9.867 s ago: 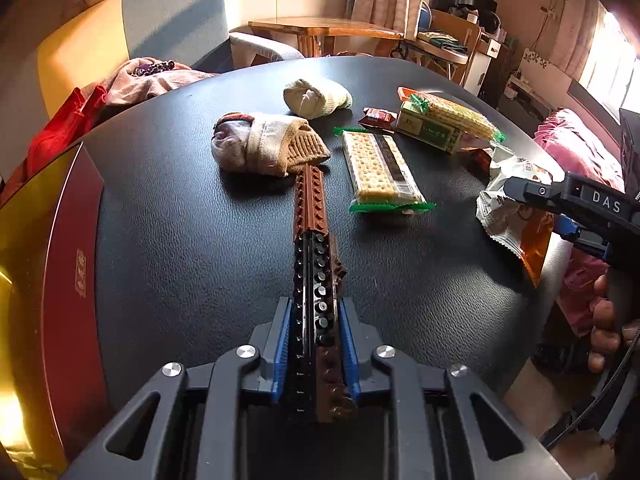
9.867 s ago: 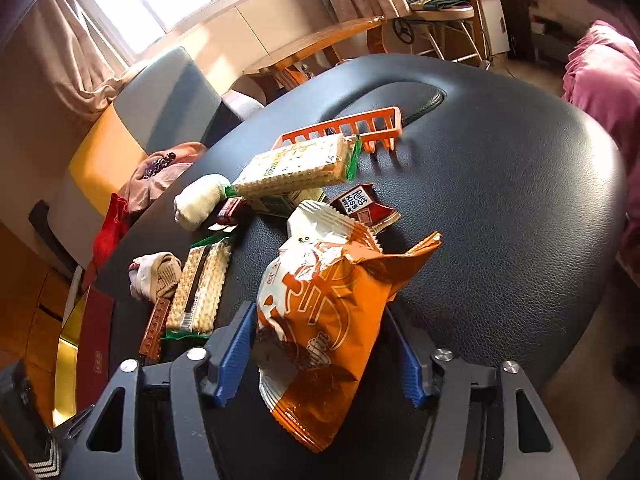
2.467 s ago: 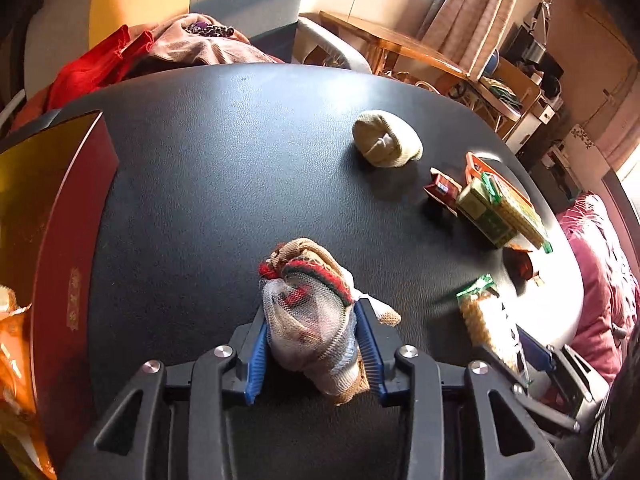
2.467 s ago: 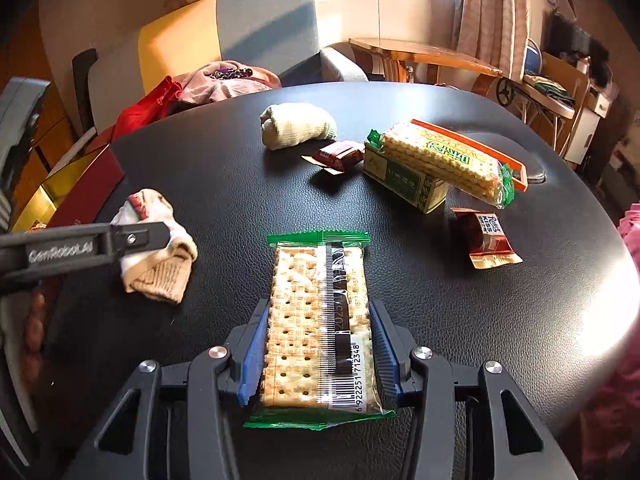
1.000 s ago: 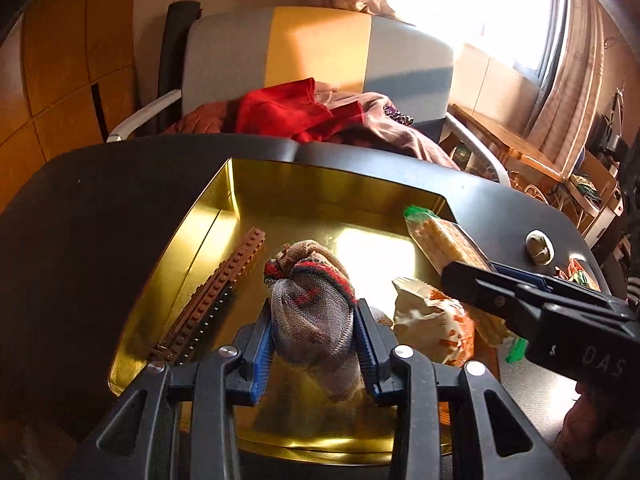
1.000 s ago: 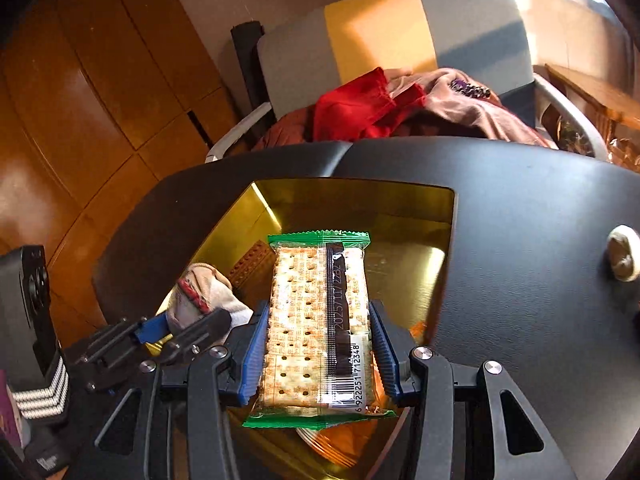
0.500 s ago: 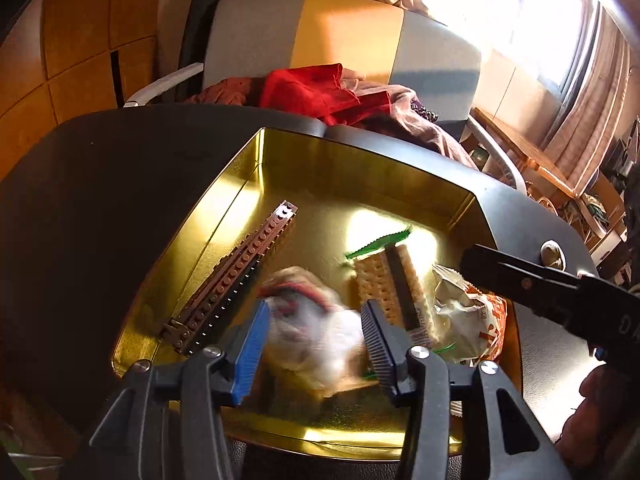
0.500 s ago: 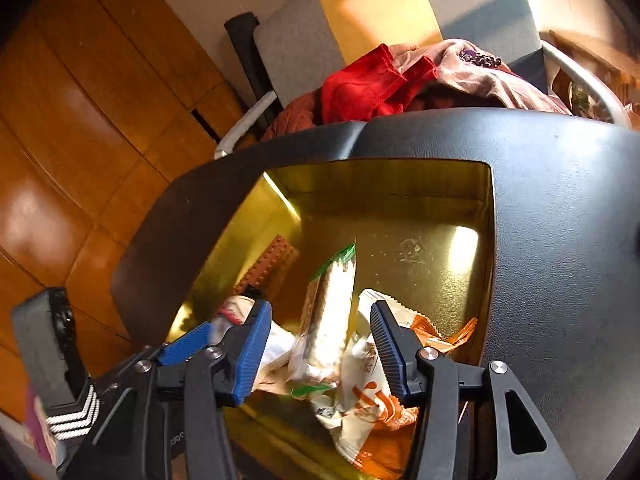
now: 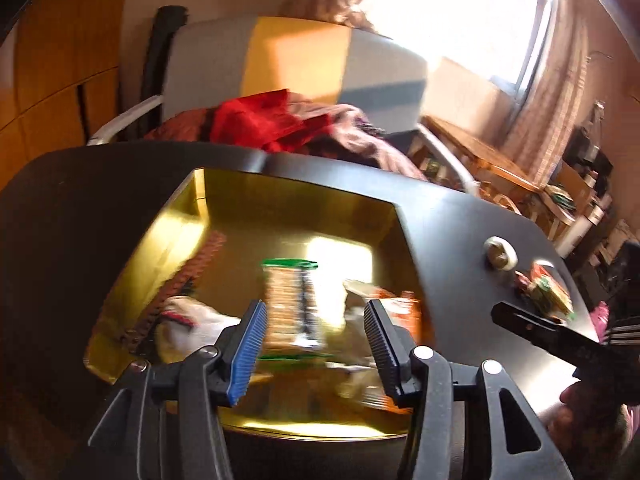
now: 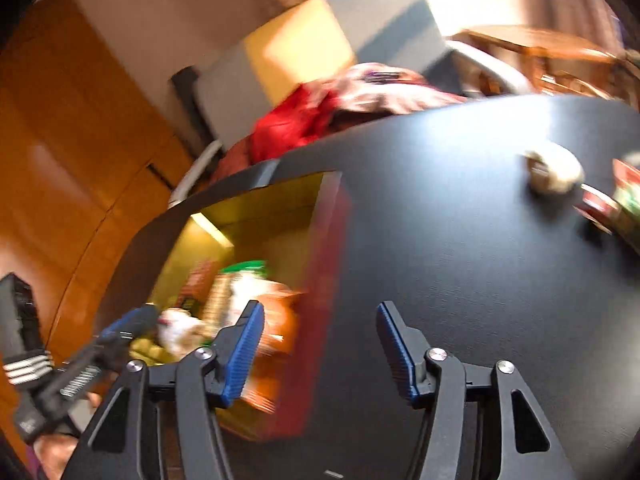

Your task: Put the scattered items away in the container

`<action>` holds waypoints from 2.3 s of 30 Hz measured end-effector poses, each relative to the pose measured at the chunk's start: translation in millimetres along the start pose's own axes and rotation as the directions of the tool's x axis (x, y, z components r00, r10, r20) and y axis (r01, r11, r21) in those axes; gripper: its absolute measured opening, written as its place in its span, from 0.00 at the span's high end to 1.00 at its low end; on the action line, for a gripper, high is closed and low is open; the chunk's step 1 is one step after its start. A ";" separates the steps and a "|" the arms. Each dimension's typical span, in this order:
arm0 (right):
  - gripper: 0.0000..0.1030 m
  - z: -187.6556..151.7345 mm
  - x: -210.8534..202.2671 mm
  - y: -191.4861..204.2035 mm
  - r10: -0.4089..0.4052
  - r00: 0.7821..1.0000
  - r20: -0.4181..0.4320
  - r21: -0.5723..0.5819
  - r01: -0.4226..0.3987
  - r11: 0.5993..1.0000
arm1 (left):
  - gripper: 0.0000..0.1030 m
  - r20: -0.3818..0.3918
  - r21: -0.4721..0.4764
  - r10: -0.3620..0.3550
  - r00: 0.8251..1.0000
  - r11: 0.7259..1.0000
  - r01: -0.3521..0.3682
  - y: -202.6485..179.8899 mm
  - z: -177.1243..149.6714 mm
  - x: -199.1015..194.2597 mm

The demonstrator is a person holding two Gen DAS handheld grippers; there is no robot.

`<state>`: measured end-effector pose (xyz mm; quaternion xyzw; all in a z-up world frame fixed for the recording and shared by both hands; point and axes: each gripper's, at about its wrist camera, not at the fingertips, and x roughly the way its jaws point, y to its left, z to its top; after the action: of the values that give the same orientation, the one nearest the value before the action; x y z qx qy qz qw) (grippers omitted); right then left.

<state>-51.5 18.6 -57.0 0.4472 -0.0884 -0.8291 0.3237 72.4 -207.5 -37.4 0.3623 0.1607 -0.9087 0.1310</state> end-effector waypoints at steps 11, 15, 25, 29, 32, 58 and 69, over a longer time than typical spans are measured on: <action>0.35 -19.0 -91.5 -162.9 -0.268 0.958 0.105 0.275 0.231 0.933 | 0.49 -0.123 0.229 -0.169 0.978 0.954 0.193 -119.9 -10.5 19.5; 0.34 -20.7 -118.8 -201.5 -0.324 0.938 0.124 0.340 0.267 0.902 | 0.49 -0.174 0.278 -0.185 0.967 0.933 0.228 -151.2 -19.2 32.8; 0.30 7.8 -133.3 -232.8 -0.367 0.918 0.151 0.301 0.311 0.902 | 0.49 -0.269 0.343 -0.203 0.941 0.893 0.291 -203.1 -42.4 63.4; 0.27 49.7 -121.5 -233.1 -0.397 0.900 0.176 0.201 0.362 0.910 | 0.49 -0.293 0.342 -0.201 0.935 0.891 0.299 -205.6 -48.3 72.2; 0.26 81.2 -100.3 -240.5 -0.409 0.900 0.148 0.163 0.386 0.908 | 0.49 -0.309 0.331 -0.193 0.931 0.896 0.295 -201.2 -51.9 78.7; 0.22 -21.1 -117.3 -219.4 -0.299 0.951 0.080 0.279 0.267 0.922 | 0.49 -0.337 0.344 -0.220 0.916 0.876 0.337 -238.1 -34.4 97.4; 0.20 -48.3 -152.9 -249.3 -0.362 0.925 0.115 0.370 0.299 0.880 | 0.46 -0.370 0.438 -0.183 0.911 0.830 0.345 -342.9 -20.6 136.3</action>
<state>-67.3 312.8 -89.3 0.4285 -0.1837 -0.8807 0.0841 -132.3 97.3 -79.5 0.4966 -0.0091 -0.8594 -0.1214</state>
